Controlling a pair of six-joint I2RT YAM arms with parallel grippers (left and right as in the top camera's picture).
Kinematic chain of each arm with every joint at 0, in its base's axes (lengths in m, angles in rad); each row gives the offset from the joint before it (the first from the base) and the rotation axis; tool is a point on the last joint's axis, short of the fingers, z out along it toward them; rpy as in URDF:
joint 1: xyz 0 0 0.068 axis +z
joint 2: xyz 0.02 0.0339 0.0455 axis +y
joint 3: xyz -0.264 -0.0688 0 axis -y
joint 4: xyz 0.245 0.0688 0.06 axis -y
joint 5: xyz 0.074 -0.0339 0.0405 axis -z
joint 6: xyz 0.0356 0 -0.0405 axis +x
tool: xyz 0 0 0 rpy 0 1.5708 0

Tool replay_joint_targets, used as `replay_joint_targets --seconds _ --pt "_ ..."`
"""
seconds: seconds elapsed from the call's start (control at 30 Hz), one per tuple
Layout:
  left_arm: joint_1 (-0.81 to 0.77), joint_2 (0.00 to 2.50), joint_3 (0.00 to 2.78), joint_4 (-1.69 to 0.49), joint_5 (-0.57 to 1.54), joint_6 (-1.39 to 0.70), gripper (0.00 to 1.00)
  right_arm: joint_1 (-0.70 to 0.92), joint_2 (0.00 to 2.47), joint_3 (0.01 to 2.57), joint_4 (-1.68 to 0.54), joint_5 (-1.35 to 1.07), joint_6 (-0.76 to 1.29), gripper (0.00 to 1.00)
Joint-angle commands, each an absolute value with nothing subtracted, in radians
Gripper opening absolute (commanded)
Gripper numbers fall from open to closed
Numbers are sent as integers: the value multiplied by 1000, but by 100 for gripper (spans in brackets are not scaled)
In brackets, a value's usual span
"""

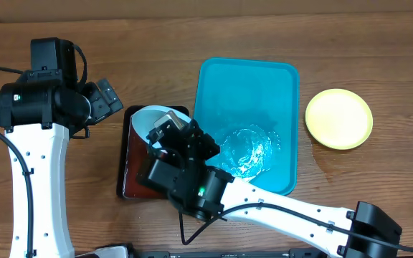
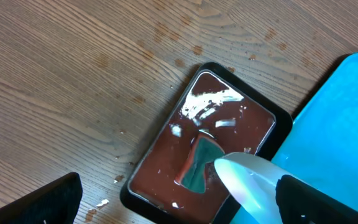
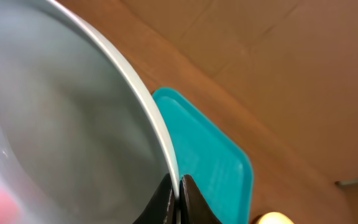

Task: Clean dirty plates on tray and stack at the side
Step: 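Lift the white plate with the right gripper and tilt it over the brown tray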

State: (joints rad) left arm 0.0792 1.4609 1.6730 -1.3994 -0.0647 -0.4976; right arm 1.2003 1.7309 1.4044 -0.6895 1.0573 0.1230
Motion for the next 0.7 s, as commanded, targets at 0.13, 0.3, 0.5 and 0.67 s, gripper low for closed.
replay_joint_targets --seconds 0.13,0.3,0.5,0.67 --pt "80 1460 1684 -1398 -85 -497 100 1230 1719 1427 -680 1216 91 4" --pt "80 1460 1684 -1398 -85 -497 100 1230 1719 1427 -665 1222 65 4" --pt "80 1460 1684 -1398 -85 -497 100 1230 1719 1428 -627 1222 17 4" --pt "80 1460 1684 -1398 -85 -497 100 1230 1719 1428 -587 1222 -12 4"
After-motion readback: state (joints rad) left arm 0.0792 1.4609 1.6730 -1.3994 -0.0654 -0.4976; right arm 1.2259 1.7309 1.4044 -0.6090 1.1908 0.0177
